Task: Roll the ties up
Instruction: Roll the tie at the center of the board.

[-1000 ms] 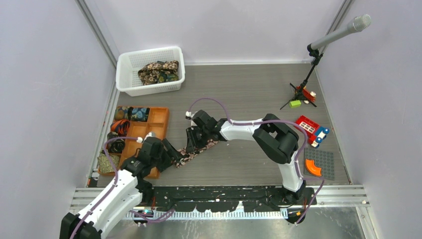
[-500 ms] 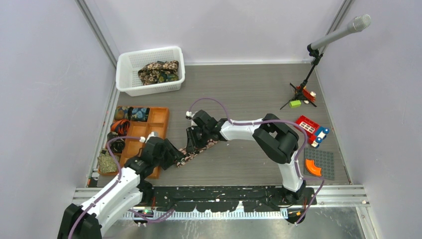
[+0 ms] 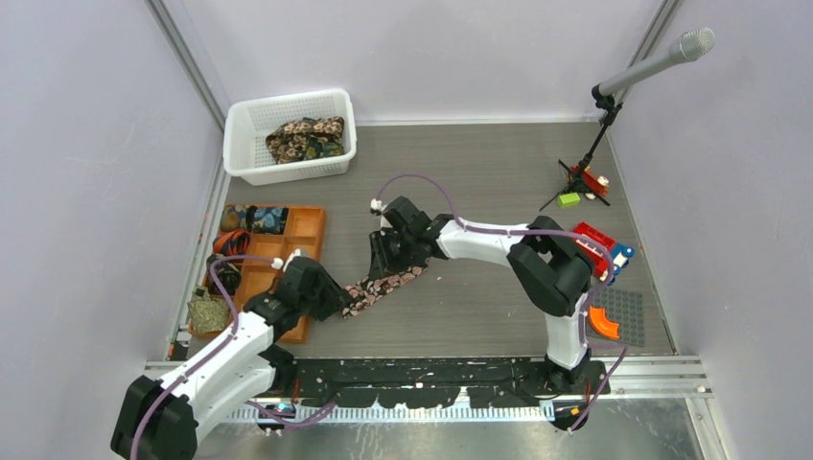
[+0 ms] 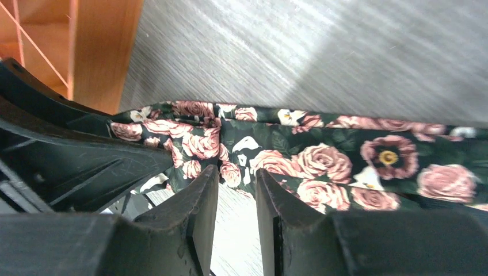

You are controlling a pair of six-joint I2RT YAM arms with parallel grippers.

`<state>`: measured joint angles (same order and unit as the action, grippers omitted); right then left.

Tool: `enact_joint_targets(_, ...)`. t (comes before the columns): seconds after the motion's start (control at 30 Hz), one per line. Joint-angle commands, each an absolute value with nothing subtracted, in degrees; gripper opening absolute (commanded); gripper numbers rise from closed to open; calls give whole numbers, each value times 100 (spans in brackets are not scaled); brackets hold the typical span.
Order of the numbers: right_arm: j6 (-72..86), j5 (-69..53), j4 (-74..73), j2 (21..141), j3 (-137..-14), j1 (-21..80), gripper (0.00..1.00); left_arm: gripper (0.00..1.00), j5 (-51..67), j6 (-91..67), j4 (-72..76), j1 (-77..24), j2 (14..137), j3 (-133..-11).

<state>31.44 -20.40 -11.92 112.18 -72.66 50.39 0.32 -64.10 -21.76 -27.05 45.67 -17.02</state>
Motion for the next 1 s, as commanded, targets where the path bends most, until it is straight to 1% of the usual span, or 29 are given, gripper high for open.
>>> enact_joint_targets(0.0,2910,-1982,-1448,10670,-7556,4946,36,36,-102,-6142,-2823,-2733,4762,-2124)
enact_joint_targets(0.17,3171,-2332,-1156,10611,-7441,5020,35,36,-158,-5981,-3322,-2733,4950,-2506)
enact_joint_targets(0.53,3536,-2350,-705,11087,-7487,5502,28,35,-26,-5756,-4074,-2733,5478,-3238)
enact_joint_targets(0.93,3811,-2295,-350,11349,-7455,5812,25,35,-26,-5515,-4625,-2733,5835,-3910)
enact_joint_targets(0.97,3832,-2290,-329,11361,-7454,5822,25,35,119,-5493,-4653,-2733,5881,-3956)
